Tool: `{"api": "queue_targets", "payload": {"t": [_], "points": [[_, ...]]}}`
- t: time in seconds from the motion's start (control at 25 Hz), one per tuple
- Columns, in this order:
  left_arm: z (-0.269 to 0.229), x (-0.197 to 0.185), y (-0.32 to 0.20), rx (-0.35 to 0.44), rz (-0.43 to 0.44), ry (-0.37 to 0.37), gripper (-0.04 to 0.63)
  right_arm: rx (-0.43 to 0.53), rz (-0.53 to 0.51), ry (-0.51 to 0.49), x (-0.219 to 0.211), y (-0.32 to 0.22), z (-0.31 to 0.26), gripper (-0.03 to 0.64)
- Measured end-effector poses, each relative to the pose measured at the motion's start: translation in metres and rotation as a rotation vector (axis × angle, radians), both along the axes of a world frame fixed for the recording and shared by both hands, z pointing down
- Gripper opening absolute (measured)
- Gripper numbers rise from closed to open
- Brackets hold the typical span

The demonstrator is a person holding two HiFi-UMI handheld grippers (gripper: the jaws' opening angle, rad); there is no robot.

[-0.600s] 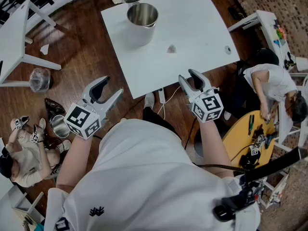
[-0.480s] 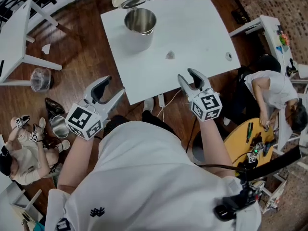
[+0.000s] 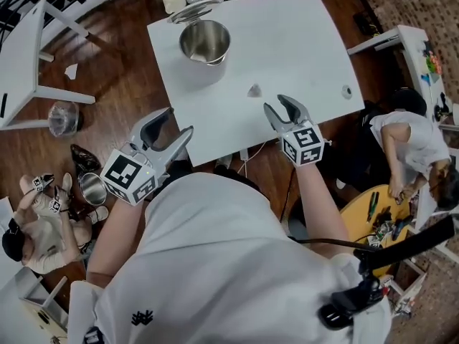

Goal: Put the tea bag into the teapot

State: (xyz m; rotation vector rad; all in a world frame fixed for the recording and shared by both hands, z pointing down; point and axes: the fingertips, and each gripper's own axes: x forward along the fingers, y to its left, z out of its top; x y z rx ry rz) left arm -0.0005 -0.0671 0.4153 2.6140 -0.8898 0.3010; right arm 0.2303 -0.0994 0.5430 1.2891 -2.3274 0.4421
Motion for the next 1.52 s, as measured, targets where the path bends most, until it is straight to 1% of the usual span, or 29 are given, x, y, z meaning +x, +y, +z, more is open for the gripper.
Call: {"api": "queue_targets", "payload": {"t": [0.16,0.32,0.68,0.88,0.96,1.08,1.16,1.52], "points": [[0.004,-0.004,-0.008,-0.015,0.015,-0.012,0.227,-0.042,0.01,0.025,0.0,-0.012,0.03,0.176],[0.004,-0.01,-0.017,-0.009,0.02,-0.027,0.227,-0.067,0.023,0.043,-0.001,-0.03,0.054,0.175],[0.008,-0.027,-0.022,-0.033,-0.016,-0.053,0.227,-0.146,0.013,0.1,-0.005,-0.056,0.111,0.165],[0.01,-0.036,-0.02,-0.04,-0.043,-0.066,0.227,-0.186,0.014,0.124,-0.004,-0.061,0.137,0.128],[0.01,-0.038,-0.02,-0.038,-0.051,-0.068,0.227,-0.197,0.022,0.133,-0.002,-0.062,0.143,0.113],[0.009,-0.042,-0.02,-0.039,-0.061,-0.069,0.227,-0.209,0.046,0.15,0.003,-0.062,0.149,0.061],[0.009,-0.044,-0.02,-0.041,-0.063,-0.069,0.226,-0.211,0.057,0.152,0.005,-0.061,0.151,0.043],[0.007,-0.042,-0.022,-0.037,-0.052,-0.056,0.227,-0.204,0.079,0.153,0.011,-0.059,0.142,0.021]]}}
